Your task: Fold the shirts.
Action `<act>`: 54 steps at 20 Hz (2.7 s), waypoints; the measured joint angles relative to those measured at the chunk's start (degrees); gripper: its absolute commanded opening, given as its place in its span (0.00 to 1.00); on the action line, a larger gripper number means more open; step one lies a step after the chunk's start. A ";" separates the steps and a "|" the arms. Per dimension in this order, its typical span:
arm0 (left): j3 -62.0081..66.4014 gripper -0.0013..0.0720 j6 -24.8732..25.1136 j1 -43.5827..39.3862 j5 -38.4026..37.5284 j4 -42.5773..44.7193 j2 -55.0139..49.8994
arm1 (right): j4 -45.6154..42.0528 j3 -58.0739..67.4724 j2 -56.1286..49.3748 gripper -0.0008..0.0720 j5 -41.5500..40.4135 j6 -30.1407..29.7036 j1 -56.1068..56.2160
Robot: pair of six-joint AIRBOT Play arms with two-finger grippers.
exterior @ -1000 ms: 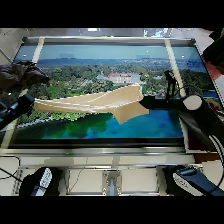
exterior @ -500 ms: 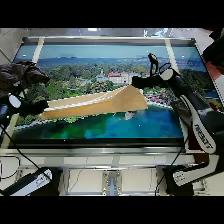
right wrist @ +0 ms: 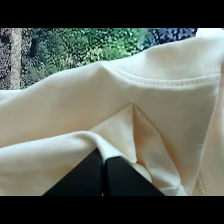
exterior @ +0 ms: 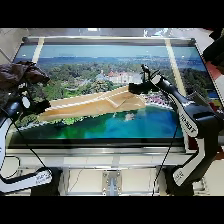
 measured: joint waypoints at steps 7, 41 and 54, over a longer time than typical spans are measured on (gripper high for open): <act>4.76 0.98 -5.33 -0.07 4.61 0.09 0.37 | 0.13 3.76 0.81 0.60 2.51 0.00 -0.81; 8.74 0.38 1.99 -14.51 -0.02 -2.56 10.19 | 12.66 13.27 -13.22 0.04 31.19 -3.19 -8.31; 8.63 0.03 8.24 -31.76 -6.25 -15.52 1.09 | -4.72 13.81 12.55 0.04 51.04 -0.26 -7.72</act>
